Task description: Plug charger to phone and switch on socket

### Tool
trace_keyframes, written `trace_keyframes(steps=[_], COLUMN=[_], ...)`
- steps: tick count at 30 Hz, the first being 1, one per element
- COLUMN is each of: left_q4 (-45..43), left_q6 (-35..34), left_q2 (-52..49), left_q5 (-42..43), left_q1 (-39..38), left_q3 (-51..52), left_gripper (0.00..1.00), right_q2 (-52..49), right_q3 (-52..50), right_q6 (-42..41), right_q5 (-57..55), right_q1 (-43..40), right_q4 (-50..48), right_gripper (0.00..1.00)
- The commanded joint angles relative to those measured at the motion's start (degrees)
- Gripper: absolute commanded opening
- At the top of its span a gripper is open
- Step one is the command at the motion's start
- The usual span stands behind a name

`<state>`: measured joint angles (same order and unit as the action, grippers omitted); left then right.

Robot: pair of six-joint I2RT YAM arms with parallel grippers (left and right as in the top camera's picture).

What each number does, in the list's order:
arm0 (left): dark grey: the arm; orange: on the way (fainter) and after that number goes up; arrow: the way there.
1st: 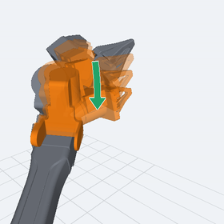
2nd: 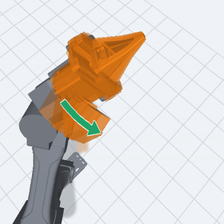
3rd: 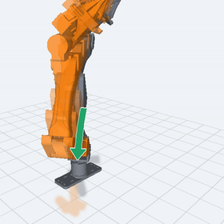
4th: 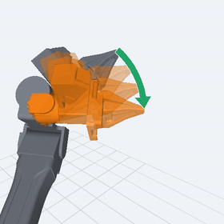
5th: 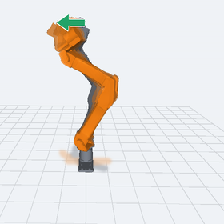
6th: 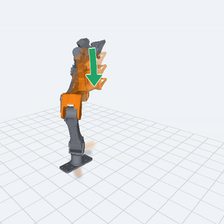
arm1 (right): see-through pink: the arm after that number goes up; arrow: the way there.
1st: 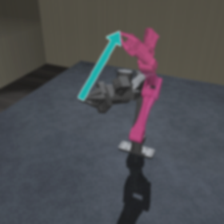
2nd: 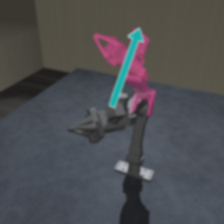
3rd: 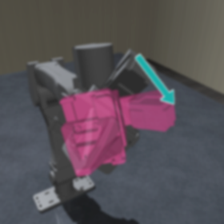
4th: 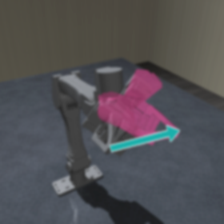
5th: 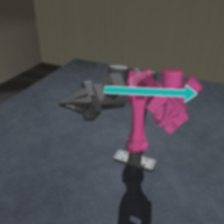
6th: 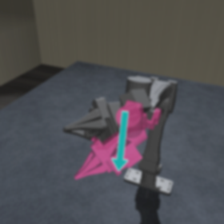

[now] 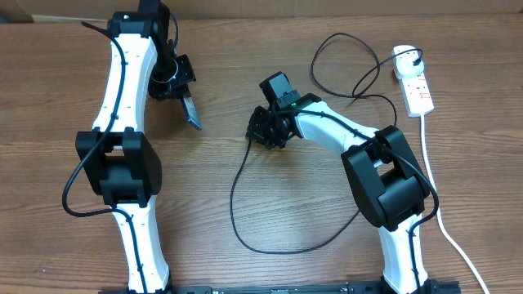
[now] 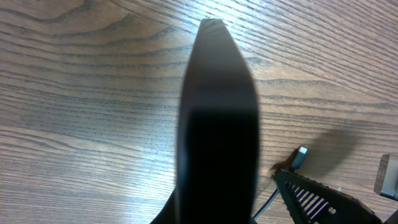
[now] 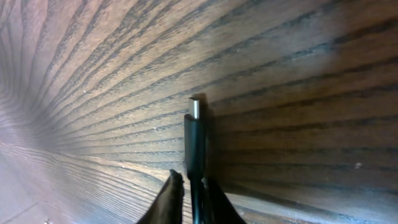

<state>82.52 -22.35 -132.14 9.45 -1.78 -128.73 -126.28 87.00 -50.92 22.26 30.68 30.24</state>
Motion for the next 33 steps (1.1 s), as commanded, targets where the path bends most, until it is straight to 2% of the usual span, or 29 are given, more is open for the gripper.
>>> trace_keyframes(steps=[1,14,22,25,29,33], left_q4=[-0.2,-0.2,-1.4,-2.0,-2.5,-2.8], left_q6=[0.5,1.4,7.2,7.5,12.4,12.8], left_q2=[0.8,0.8,0.8,0.8,0.8,0.8], left_q5=[1.1,2.4,20.5,24.4,32.9,38.9], left_q1=[-0.1,-0.1,-0.1,-0.1,-0.1,0.0], left_q3=[-1.2,-1.2,-1.2,-1.2,-1.2,-1.2], left_gripper=[0.04,0.04,0.04,0.04,0.04,0.04], right_q2=[-1.2,-0.6,4.0,7.9,14.1,20.9], right_q3=[0.8,0.8,0.8,0.8,0.8,0.8], right_q6=[0.4,5.0,9.9,11.2,17.6,23.3], right_q5=[-0.2,9.5,25.4,28.1,31.5,35.8], right_q1=[-0.5,-3.0,-3.7,-3.7,-3.7,-3.8], right_q4=[-0.1,0.1,2.2,7.5,15.6,22.0], right_gripper=[0.07,0.04,0.04,0.04,0.04,0.04])
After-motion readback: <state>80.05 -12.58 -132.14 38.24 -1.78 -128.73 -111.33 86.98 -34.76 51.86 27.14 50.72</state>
